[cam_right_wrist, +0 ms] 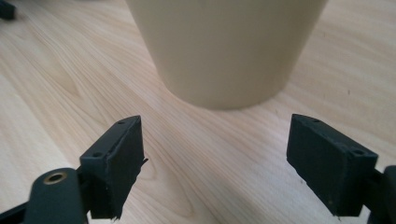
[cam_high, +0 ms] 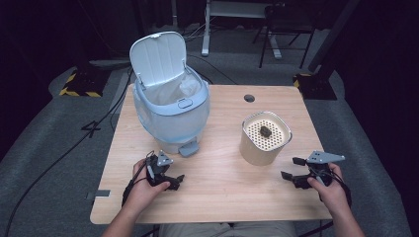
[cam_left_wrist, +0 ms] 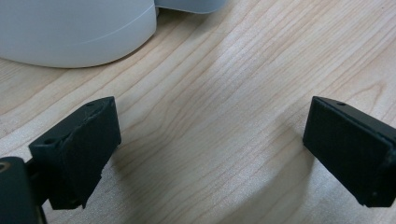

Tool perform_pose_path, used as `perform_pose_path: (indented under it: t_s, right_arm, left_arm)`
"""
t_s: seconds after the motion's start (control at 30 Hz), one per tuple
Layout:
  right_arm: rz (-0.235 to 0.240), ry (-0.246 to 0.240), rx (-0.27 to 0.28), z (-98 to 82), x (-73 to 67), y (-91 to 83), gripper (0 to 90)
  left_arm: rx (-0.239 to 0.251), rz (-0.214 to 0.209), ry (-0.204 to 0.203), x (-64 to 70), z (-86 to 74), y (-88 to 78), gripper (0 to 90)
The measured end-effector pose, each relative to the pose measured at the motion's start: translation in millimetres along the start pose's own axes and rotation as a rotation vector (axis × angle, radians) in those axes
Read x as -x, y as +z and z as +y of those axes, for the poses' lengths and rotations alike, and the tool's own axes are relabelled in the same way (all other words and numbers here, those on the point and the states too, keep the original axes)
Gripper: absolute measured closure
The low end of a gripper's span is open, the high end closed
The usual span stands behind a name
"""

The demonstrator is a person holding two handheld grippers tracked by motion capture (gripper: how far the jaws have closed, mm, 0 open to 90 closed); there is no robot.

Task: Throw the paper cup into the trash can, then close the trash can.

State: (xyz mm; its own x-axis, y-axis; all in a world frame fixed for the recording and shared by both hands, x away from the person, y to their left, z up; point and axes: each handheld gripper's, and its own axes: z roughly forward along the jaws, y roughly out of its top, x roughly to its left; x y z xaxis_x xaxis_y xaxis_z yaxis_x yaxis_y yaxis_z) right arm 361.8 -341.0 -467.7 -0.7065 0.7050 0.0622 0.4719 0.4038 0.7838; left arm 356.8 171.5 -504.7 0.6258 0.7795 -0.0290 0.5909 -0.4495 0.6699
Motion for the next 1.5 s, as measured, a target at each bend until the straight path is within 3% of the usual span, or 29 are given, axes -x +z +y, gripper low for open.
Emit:
perform_pose_path:
  t_s: [0.1, 0.23, 0.37, 0.5, 0.77, 0.87, 1.03, 1.13, 1.2, 1.5]
  right_arm:
    - [-0.018, -0.016, -0.032, -8.3, 1.7, 9.2, 18.9]
    - [-0.039, -0.051, -0.056, -17.1, 5.1, 19.4, 19.7]
    - [-0.058, -0.068, -0.077, -22.2, 5.8, 23.4, 19.7]
    - [-0.056, -0.044, -0.073, -25.3, 7.7, 25.5, 17.2]
    - [-0.054, -0.043, -0.074, -25.3, 7.8, 25.8, 16.6]
    - [-0.054, -0.043, -0.074, -25.3, 7.8, 25.9, 16.4]
    - [-0.059, -0.039, -0.076, -25.0, 7.4, 26.1, 15.9]
    - [-0.060, -0.038, -0.076, -25.0, 7.2, 26.2, 15.9]
    - [-0.060, -0.038, -0.076, -25.1, 7.4, 26.2, 15.9]
    - [-0.060, -0.038, -0.076, -25.1, 7.3, 26.2, 15.9]
  left_arm:
    - [0.001, 0.005, 0.009, -1.8, 0.3, -1.2, 6.9]
    - [0.015, 0.017, -0.002, -3.8, -0.2, -3.8, 16.8]
    - [0.009, 0.019, -0.008, -4.0, 0.4, -4.4, 17.9]
    - [0.020, 0.019, -0.012, -3.0, 2.5, -5.8, 19.7]
    - [0.066, -0.022, -0.028, -2.2, 9.5, -17.5, 21.8]
    - [0.096, -0.024, -0.013, -4.0, 15.7, -31.7, 22.4]
    - [0.174, -0.023, -0.036, -6.3, 26.5, -62.3, 23.4]
    - [0.242, -0.017, -0.062, -10.1, 33.8, -83.5, 23.7]
    - [0.300, -0.020, -0.100, -14.5, 39.8, -98.6, 23.8]
    - [0.385, 0.073, -0.128, -34.1, 67.2, -143.5, 24.1]
